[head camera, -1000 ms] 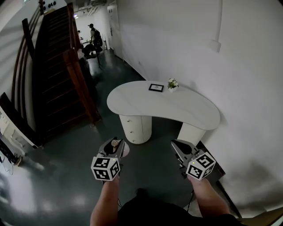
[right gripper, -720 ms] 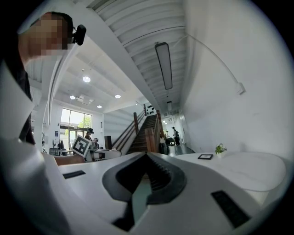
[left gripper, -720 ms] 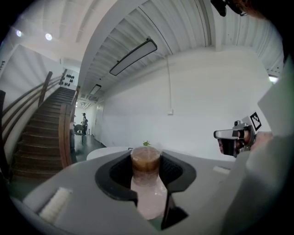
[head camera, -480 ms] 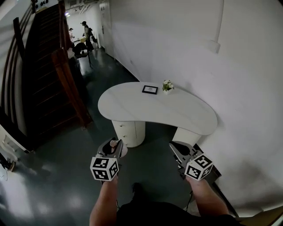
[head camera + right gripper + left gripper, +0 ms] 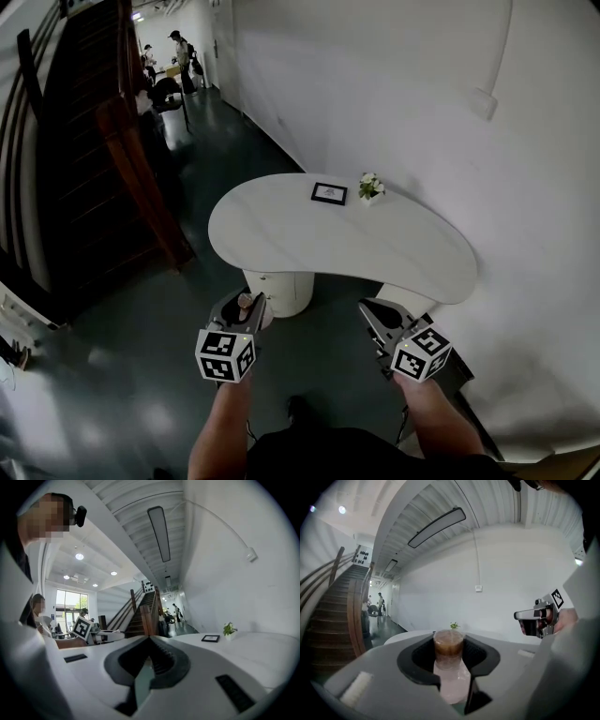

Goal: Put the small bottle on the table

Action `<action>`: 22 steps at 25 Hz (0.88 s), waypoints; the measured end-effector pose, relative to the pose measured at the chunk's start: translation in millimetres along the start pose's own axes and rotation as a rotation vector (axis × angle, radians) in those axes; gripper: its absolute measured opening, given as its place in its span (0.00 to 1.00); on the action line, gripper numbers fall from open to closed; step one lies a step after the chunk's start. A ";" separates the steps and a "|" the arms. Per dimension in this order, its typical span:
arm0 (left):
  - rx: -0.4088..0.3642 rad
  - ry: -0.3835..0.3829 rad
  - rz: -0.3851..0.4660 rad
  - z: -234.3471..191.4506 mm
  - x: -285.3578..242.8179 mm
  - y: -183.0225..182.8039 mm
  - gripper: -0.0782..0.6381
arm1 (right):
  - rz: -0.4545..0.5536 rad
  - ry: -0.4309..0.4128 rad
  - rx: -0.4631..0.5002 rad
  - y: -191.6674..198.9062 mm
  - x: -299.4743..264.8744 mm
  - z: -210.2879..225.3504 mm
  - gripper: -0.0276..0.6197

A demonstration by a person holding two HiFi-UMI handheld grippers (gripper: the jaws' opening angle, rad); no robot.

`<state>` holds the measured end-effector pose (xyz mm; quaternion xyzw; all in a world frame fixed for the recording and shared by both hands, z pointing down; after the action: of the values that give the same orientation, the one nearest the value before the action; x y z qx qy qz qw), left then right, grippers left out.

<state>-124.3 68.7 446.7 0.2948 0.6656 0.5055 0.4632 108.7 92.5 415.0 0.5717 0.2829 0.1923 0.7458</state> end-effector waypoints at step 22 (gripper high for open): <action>-0.032 0.038 0.019 -97.6 -44.6 -33.4 0.30 | -0.031 0.007 -0.033 -24.2 -115.2 13.9 0.06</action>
<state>-193.3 -19.3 435.2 0.2839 0.6635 0.5259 0.4501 28.5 5.3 417.6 0.5544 0.2910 0.1873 0.7569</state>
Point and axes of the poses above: the fingertips, and each gripper's own axes: x backward along the fingers, z to its right, y out of its underside, the point moved 2 cm from there along x, backward along the fingers, and after that the axes turned 7 degrees about -z, right-handed, at the moved point
